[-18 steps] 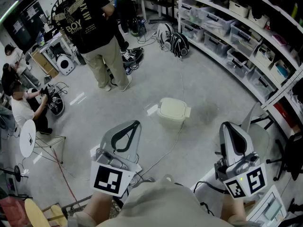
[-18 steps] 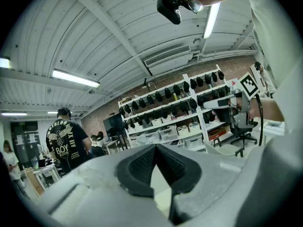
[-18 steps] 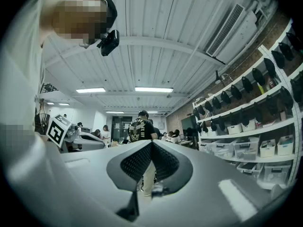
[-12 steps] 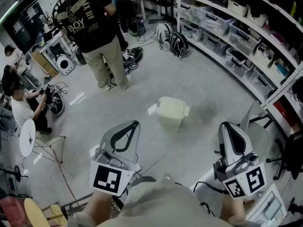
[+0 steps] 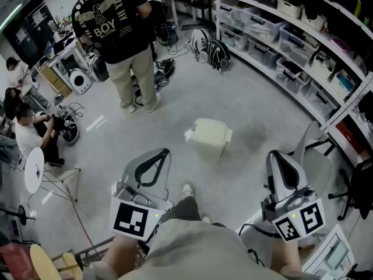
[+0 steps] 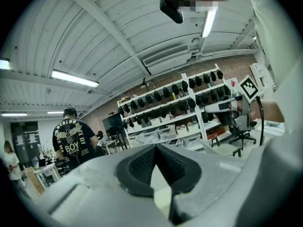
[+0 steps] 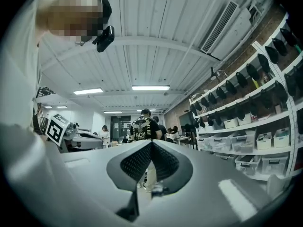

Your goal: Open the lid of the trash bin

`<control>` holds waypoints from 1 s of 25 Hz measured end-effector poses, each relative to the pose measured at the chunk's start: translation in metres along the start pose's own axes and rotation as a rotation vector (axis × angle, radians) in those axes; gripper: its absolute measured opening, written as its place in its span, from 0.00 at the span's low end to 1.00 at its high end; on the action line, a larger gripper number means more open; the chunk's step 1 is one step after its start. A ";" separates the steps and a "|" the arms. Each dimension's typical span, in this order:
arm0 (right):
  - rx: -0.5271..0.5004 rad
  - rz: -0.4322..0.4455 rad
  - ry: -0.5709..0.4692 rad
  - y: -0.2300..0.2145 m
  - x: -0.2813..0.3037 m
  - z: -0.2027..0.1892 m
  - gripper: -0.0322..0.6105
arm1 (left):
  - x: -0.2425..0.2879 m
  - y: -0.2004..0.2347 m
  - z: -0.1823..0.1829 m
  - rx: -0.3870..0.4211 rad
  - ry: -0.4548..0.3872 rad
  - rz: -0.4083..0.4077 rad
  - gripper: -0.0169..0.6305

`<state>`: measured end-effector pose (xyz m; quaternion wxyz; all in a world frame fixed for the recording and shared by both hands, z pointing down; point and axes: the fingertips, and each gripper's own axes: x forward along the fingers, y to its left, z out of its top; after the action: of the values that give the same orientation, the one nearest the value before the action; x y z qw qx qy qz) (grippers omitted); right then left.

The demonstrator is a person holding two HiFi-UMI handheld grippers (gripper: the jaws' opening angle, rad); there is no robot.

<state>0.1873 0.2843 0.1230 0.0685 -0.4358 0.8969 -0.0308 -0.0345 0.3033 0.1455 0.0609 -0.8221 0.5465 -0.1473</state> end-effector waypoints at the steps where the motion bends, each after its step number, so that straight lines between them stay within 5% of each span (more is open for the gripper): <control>1: -0.002 -0.001 -0.001 0.000 0.001 -0.001 0.05 | 0.000 0.001 -0.001 -0.003 -0.004 0.001 0.03; 13: -0.033 -0.048 0.031 -0.019 0.058 -0.026 0.05 | 0.049 0.044 -0.024 -0.014 -0.023 -0.018 0.03; 25: -0.025 -0.149 0.143 -0.060 0.198 -0.057 0.05 | 0.177 0.149 -0.049 -0.035 0.007 -0.131 0.03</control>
<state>0.1047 0.0911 0.1669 -0.0037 -0.4987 0.8650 -0.0557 -0.1170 0.0855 0.1843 0.0348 -0.8565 0.4944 -0.1443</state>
